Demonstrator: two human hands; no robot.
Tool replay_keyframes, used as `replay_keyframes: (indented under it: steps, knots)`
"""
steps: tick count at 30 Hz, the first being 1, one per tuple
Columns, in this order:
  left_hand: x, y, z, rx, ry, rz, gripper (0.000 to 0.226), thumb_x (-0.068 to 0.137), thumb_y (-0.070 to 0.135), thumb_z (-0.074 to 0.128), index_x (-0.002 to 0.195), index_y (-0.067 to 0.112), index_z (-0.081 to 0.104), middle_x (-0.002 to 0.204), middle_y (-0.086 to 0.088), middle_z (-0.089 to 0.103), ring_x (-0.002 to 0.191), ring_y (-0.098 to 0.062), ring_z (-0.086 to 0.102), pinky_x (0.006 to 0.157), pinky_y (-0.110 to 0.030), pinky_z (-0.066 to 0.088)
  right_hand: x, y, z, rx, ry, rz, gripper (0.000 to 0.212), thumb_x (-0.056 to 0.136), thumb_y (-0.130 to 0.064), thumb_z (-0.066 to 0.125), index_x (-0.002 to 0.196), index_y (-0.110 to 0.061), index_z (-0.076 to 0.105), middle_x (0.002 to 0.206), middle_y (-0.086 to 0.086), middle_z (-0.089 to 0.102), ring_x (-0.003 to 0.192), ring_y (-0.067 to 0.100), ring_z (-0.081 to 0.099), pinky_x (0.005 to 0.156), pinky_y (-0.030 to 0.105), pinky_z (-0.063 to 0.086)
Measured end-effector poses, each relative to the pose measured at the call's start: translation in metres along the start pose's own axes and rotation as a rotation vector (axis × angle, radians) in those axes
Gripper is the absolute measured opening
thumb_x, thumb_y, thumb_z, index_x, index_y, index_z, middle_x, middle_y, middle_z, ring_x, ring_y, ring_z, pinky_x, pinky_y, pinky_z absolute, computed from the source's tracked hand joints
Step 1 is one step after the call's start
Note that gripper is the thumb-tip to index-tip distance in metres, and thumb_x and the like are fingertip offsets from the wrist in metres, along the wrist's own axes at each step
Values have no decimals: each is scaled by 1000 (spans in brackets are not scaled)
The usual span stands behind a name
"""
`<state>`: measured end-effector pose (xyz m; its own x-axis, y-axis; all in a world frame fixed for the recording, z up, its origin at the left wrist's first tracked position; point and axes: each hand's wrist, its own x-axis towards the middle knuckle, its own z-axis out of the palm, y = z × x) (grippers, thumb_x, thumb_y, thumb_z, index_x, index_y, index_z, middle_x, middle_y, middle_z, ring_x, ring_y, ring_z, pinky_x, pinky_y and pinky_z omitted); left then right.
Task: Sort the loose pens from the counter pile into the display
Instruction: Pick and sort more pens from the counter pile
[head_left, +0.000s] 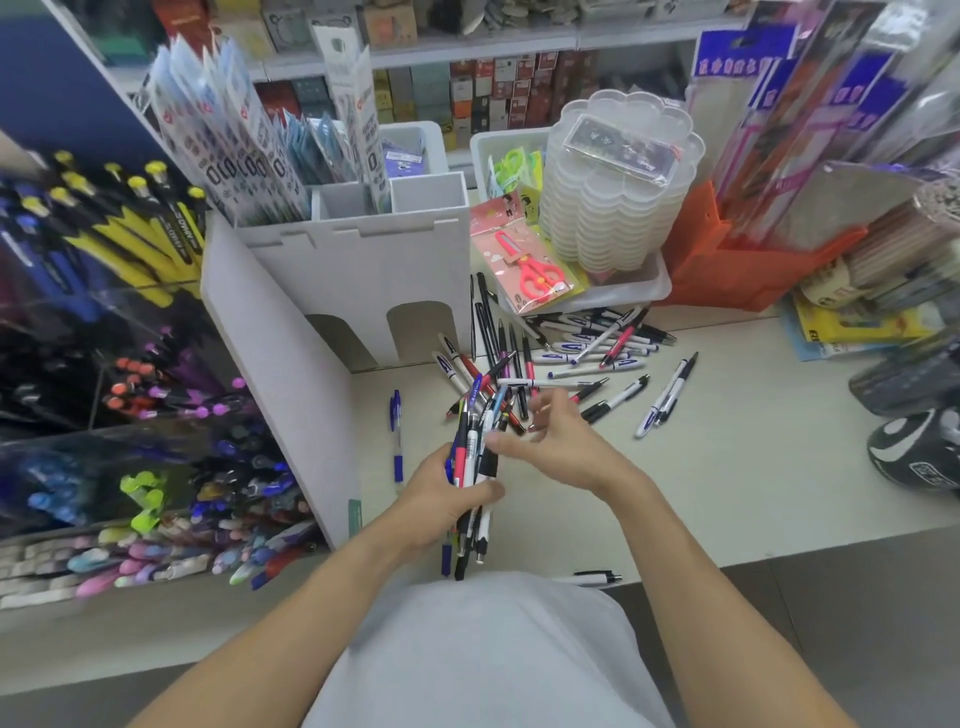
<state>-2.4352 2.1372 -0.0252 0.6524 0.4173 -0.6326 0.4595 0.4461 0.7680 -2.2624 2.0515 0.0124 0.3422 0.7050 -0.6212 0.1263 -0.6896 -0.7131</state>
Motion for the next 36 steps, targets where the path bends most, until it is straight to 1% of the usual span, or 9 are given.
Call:
replay_keyframes:
  steps: [4, 7, 9, 12, 16, 22, 26, 31, 36]
  knots:
    - [2, 21, 15, -103, -211, -48, 31, 82, 0, 72, 109, 10, 59, 83, -12, 59, 72, -25, 59, 64, -36, 53, 16, -2, 26, 603, 63, -156, 119, 70, -19, 92, 158, -31, 13, 143, -8, 47, 117, 14, 65, 100, 37, 54]
    - [-1, 29, 23, -204, -247, -111, 27, 83, -6, 65, 106, 4, 55, 79, -13, 58, 62, -24, 58, 57, -36, 53, 25, -2, 38, 716, 147, -217, 108, 74, 7, 83, 156, -27, 22, 133, -22, 57, 114, 16, 68, 98, 45, 56]
    - [-5, 20, 21, -232, -264, -174, 33, 78, 0, 70, 107, 2, 56, 82, -15, 61, 63, -24, 60, 60, -38, 55, 22, 6, 45, 690, 151, -216, 92, 77, 13, 75, 152, -24, 36, 117, -12, 70, 108, 20, 71, 90, 44, 59]
    - [-13, -3, 19, -256, -300, -278, 33, 77, 2, 75, 106, 1, 60, 88, -19, 65, 70, -30, 65, 71, -46, 58, 13, 18, 60, 668, 153, -210, 87, 79, 17, 69, 147, -31, 45, 103, 10, 72, 88, 23, 70, 76, 36, 59]
    - [-15, -20, 19, -189, -334, -317, 27, 77, 3, 78, 100, 0, 64, 85, -19, 67, 75, -32, 69, 81, -47, 56, 3, 31, 78, 694, 215, -168, 81, 85, 6, 70, 143, -45, 46, 114, 6, 66, 82, 15, 66, 75, 32, 60]
    - [-9, -21, 24, -154, -299, -279, 28, 73, 7, 81, 97, 0, 67, 82, -22, 69, 73, -31, 70, 68, -40, 56, -3, 33, 68, 516, 218, -123, 21, 90, -11, 73, 108, -20, 67, 92, 0, 68, 79, 12, 67, 71, 26, 57]
    - [-9, -19, 25, -98, -205, -219, 29, 72, 2, 80, 95, 3, 62, 73, -17, 63, 64, -30, 64, 65, -39, 55, -6, 22, 50, 438, 98, -79, 16, 97, -24, 66, 112, -18, 69, 98, 0, 72, 85, 6, 70, 74, 20, 55]
    - [-22, 14, 12, 35, -245, -32, 28, 79, -5, 73, 103, 1, 59, 75, -14, 60, 59, -28, 58, 59, -34, 52, -18, -4, -8, 418, -137, -176, 27, 99, -2, 54, 118, -13, 70, 117, 17, 71, 98, 19, 67, 90, 36, 55]
    - [-46, 53, -11, 250, -426, 85, 30, 84, 0, 69, 111, 1, 54, 75, -5, 62, 62, -27, 59, 60, -30, 50, -31, -44, -42, 144, -201, -256, 17, 83, -7, 77, 92, -21, 76, 100, 16, 75, 88, 23, 71, 88, 55, 55]
